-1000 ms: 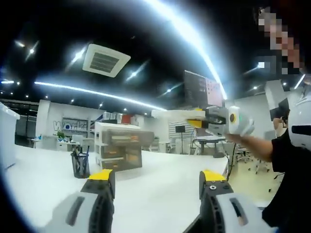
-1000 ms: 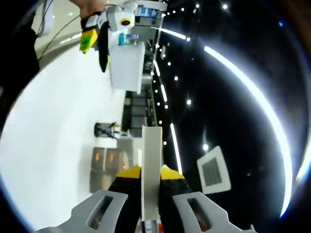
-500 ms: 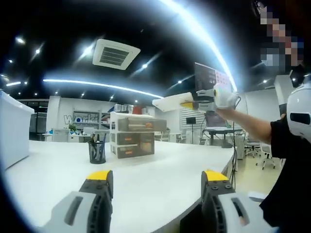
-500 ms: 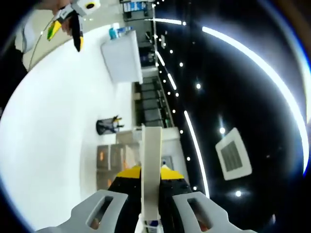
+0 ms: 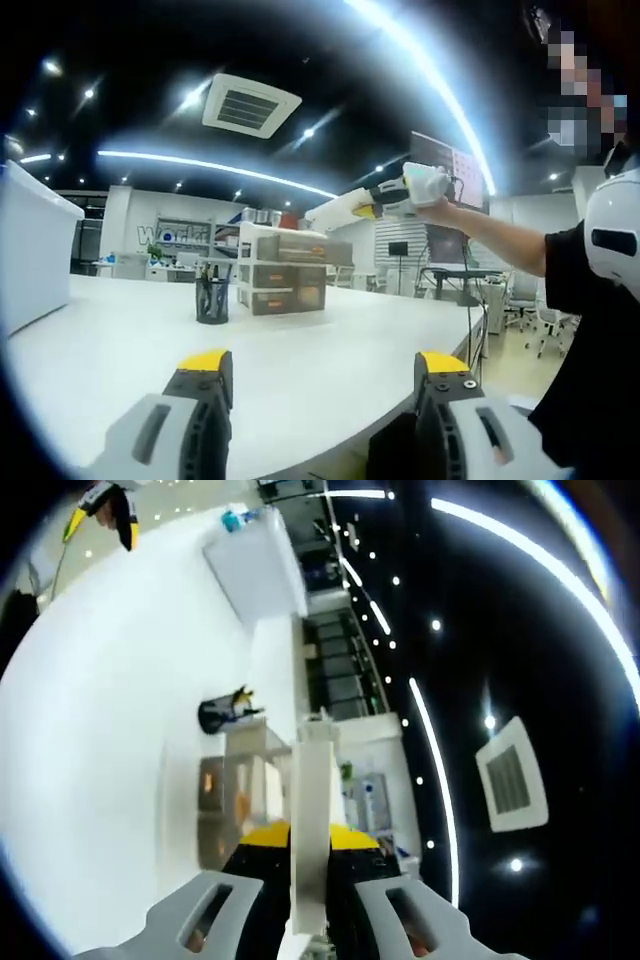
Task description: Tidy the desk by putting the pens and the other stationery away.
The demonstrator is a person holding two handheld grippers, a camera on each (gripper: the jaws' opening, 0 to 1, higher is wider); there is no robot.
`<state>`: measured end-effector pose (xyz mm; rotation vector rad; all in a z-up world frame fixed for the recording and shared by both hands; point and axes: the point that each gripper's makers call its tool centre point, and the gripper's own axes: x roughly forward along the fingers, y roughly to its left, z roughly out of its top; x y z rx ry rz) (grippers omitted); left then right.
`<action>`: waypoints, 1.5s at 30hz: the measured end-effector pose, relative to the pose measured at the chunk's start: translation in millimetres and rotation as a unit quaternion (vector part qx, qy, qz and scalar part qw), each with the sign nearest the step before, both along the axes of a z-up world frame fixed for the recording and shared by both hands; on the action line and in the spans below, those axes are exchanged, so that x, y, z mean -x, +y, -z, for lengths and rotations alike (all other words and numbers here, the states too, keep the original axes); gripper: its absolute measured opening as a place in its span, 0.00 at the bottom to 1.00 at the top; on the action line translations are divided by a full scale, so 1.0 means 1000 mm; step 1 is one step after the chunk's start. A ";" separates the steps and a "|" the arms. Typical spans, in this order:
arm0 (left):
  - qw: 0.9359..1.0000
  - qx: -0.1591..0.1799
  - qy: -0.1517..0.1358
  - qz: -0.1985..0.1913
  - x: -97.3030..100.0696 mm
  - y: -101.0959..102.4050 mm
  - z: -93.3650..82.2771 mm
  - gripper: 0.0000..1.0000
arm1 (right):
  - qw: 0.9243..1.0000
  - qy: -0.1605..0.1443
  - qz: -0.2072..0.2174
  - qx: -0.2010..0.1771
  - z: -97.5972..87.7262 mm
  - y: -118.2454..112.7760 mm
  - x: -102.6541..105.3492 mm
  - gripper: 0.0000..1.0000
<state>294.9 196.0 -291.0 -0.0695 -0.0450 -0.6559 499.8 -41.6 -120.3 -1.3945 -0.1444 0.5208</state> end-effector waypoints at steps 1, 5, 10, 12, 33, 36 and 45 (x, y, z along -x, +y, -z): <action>1.000 0.003 0.000 0.001 0.000 0.000 0.000 0.73 | 1.000 0.006 0.002 0.004 0.000 0.001 -0.004 0.09; 1.000 0.009 0.004 0.009 0.003 -0.001 0.001 0.73 | 0.999 0.026 0.011 0.017 0.005 0.005 -0.017 0.09; 1.000 0.009 0.006 0.010 0.005 -0.002 0.003 0.73 | 0.998 0.047 0.020 0.026 0.013 0.008 -0.032 0.09; 1.000 0.007 0.005 0.009 0.005 -0.001 0.003 0.73 | 0.998 0.055 0.025 0.027 0.017 0.008 -0.038 0.09; 0.999 0.028 0.037 0.026 0.004 -0.004 0.022 0.70 | 0.993 0.073 0.056 0.078 0.043 0.006 -0.094 0.09; 0.998 0.030 0.041 0.028 0.004 -0.005 0.024 0.70 | 0.993 0.068 0.057 0.080 0.041 0.006 -0.101 0.09; 0.998 0.031 0.047 0.034 0.003 -0.008 0.026 0.70 | 0.993 0.076 0.053 0.074 0.037 0.011 -0.106 0.09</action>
